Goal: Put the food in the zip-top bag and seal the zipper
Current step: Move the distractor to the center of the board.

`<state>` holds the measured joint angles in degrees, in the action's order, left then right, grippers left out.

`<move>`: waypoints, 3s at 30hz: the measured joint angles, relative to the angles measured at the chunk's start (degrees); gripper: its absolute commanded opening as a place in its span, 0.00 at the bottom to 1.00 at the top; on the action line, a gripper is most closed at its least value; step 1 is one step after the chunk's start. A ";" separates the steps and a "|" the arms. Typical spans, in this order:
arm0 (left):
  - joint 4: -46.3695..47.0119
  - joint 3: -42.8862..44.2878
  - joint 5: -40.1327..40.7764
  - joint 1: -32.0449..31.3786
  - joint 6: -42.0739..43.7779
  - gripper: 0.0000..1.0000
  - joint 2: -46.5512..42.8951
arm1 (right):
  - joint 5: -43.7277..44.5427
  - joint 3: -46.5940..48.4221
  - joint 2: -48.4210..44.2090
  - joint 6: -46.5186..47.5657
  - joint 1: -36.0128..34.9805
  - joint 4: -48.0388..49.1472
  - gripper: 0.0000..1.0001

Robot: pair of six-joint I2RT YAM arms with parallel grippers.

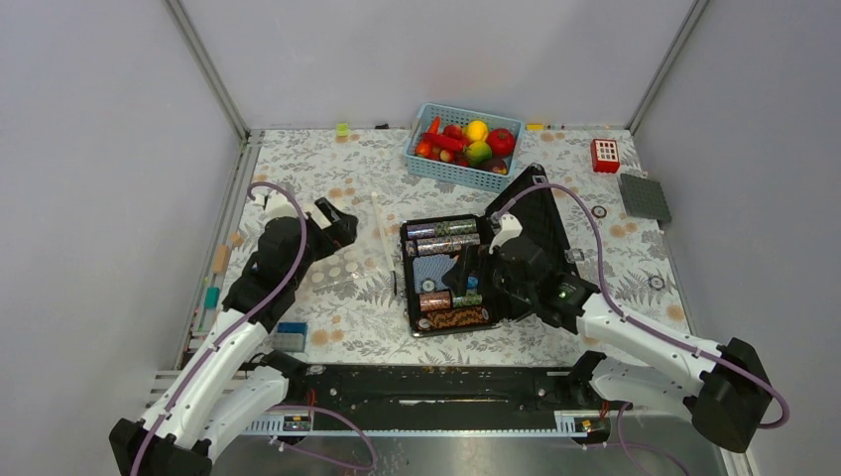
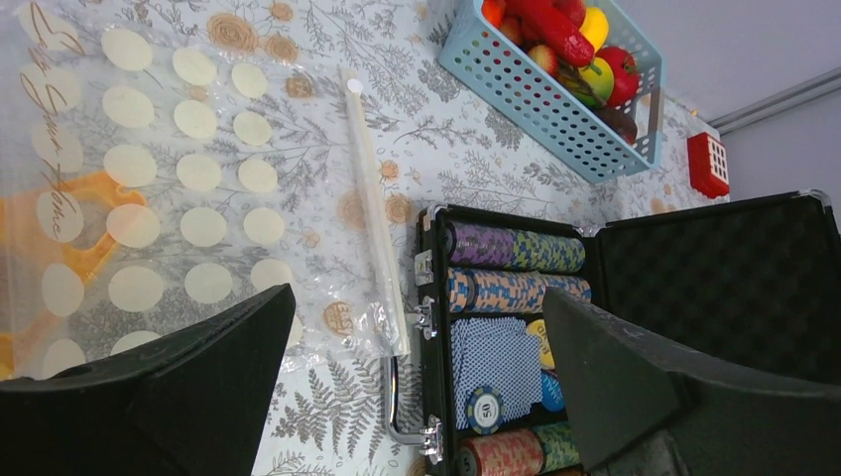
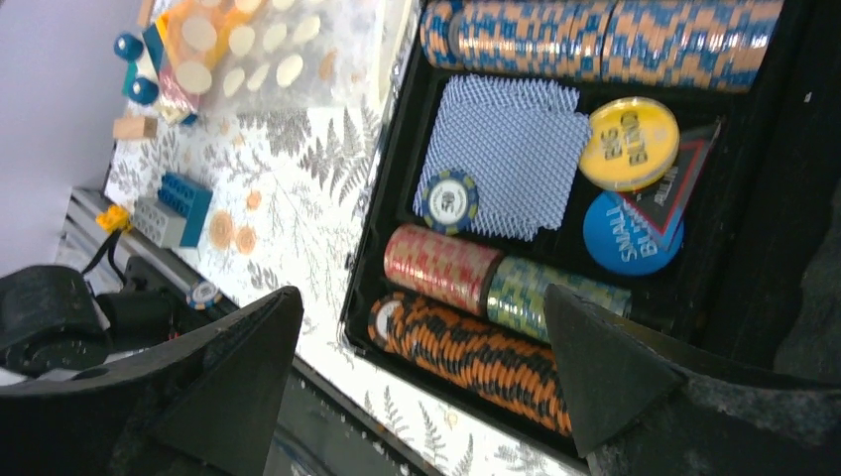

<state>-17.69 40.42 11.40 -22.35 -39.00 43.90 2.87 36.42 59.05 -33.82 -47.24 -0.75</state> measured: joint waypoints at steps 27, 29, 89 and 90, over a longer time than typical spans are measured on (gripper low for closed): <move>6.67 0.02 -0.57 0.00 0.00 0.99 5.35 | 8.22 -4.35 -14.40 -9.73 -5.81 -35.32 0.95; 6.86 0.02 -0.74 0.00 0.00 0.99 5.35 | 10.29 -3.69 -14.43 -11.21 -5.97 -36.44 0.93; 8.39 0.02 -3.28 0.00 0.48 0.99 8.48 | 41.72 6.43 -11.04 -3.89 19.26 -39.08 0.01; 8.39 0.02 -3.28 0.00 0.48 0.99 8.63 | 41.77 6.49 -10.56 -1.84 21.35 -37.53 0.01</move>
<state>-9.30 40.45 8.12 -22.35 -38.52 52.53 44.64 42.92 48.49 -35.66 -25.89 -38.28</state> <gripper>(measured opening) 0.985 0.289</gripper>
